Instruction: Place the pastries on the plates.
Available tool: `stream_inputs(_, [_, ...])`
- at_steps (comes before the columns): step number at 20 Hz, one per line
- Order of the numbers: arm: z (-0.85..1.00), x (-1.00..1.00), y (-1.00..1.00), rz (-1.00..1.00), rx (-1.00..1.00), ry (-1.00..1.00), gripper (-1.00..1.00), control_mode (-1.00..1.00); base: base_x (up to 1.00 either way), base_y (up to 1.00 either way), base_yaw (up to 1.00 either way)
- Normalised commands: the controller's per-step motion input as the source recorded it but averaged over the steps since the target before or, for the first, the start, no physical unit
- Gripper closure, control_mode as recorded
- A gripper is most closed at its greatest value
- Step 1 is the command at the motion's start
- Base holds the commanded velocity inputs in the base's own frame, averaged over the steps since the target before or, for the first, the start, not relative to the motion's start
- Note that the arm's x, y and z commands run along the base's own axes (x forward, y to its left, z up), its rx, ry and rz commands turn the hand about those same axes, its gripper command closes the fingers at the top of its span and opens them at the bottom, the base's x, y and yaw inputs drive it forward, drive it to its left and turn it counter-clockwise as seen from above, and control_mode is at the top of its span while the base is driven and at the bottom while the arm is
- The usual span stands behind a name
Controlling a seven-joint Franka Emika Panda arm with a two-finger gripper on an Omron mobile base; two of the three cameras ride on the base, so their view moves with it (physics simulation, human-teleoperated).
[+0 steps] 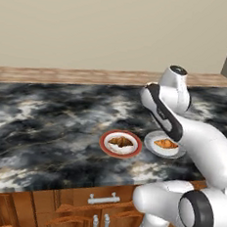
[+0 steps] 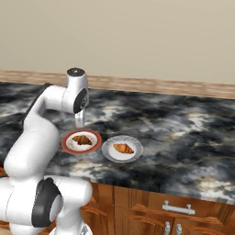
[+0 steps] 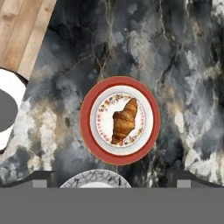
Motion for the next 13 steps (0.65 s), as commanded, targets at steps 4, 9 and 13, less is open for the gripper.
stream_inputs(4, [0.6, -0.84, -0.82, -0.03, 0.18, -0.32, -1.0, -1.0, 0.0, 0.0, 0.0])
stream_inputs(9, [0.41, -0.84, -0.97, -0.01, 0.22, -0.31, -1.0, -1.0, 0.0, 0.0, 0.0])
stream_inputs(13, [0.32, -0.74, -1.0, 0.0, 0.23, -0.26, -1.0, -1.0, 0.0, 0.0, 0.0])
